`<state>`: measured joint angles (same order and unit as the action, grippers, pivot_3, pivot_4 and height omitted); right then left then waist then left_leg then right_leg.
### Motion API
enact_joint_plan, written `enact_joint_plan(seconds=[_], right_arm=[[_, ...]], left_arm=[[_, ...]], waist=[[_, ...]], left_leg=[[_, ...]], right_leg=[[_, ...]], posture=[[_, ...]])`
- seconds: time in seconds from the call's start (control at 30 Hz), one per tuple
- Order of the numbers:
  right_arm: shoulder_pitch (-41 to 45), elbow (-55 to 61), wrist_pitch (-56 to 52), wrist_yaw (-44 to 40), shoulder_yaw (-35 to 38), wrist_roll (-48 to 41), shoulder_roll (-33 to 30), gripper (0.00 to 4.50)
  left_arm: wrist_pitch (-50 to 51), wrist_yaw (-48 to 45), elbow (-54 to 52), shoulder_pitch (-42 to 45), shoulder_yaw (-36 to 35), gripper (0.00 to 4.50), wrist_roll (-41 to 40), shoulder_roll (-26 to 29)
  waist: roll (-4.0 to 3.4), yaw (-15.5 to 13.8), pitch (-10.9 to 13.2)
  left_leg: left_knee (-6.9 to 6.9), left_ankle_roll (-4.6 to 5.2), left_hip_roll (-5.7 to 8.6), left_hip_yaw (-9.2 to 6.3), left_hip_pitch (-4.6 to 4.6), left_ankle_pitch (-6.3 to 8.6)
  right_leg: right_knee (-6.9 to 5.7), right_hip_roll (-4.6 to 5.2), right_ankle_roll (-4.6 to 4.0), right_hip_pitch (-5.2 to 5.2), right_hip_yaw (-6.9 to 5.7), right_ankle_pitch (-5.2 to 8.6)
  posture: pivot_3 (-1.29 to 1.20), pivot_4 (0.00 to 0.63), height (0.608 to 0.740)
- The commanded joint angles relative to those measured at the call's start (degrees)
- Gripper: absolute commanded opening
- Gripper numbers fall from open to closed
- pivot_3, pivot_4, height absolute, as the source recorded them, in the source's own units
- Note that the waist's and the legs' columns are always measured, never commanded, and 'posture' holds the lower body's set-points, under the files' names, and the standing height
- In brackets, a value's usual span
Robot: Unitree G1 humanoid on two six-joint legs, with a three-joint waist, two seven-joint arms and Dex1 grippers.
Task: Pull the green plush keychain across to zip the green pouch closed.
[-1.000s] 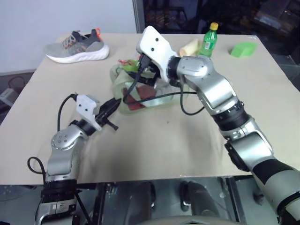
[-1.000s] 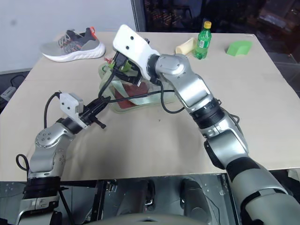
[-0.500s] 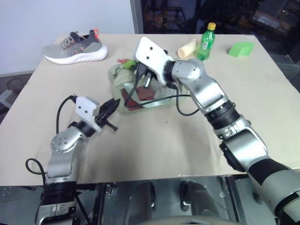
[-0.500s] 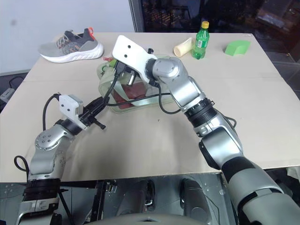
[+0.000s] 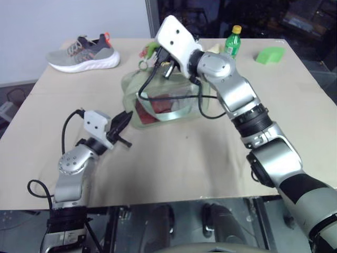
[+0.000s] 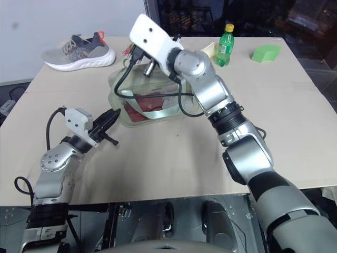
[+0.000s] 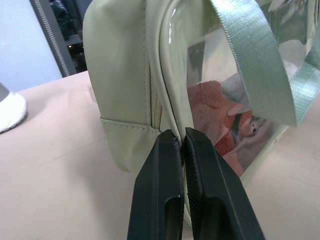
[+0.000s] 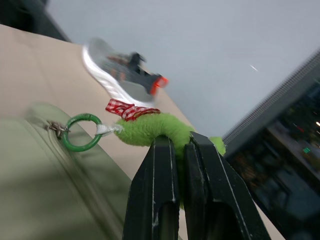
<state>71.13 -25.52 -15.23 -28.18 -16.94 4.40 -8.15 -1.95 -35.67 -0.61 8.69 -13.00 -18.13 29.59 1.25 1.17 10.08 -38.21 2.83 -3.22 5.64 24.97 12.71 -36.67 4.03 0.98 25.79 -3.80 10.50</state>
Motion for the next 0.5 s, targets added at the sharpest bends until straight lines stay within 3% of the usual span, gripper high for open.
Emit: enact_joint_plan(seconds=[0.03, 0.27, 0.5], right_arm=[[3.3, 1.0, 1.5, 4.6, 6.2, 1.0, -3.5, 0.09], [-2.0, -3.0, 0.9, 11.5, 10.4, 2.6, -12.4, 0.09], [-11.1, -8.3, 1.0, 16.5, 11.4, 2.8, -15.8, 0.09]], left_arm=[[0.6, 2.2, 2.5, -1.9, -2.1, 0.0, 1.2, 0.1], [1.2, 5.8, 4.4, -1.5, -3.4, 0.0, 0.7, 0.1], [2.1, 7.1, 4.6, -0.2, -3.8, 0.0, 0.0, 0.3]], waist=[[0.0, 0.0, 0.0], [0.0, 0.0, 0.0], [-0.07, 0.3, 0.0]], left_leg=[[0.0, 0.0, 0.0, 0.0, 0.0, 0.0], [0.01, 0.01, 0.01, 0.02, -0.01, 0.0], [0.03, 0.01, 0.02, 0.12, -0.08, 0.0]], right_leg=[[0.0, 0.0, 0.0, 0.0, 0.0, 0.0], [0.01, 0.01, 0.01, -0.01, 0.02, 0.0], [-0.03, -0.01, 0.14, -0.01, 0.1, -0.08]], posture=[[0.0, 0.15, 0.74], [0.0, 0.15, 0.74], [0.0, 0.15, 0.74]])
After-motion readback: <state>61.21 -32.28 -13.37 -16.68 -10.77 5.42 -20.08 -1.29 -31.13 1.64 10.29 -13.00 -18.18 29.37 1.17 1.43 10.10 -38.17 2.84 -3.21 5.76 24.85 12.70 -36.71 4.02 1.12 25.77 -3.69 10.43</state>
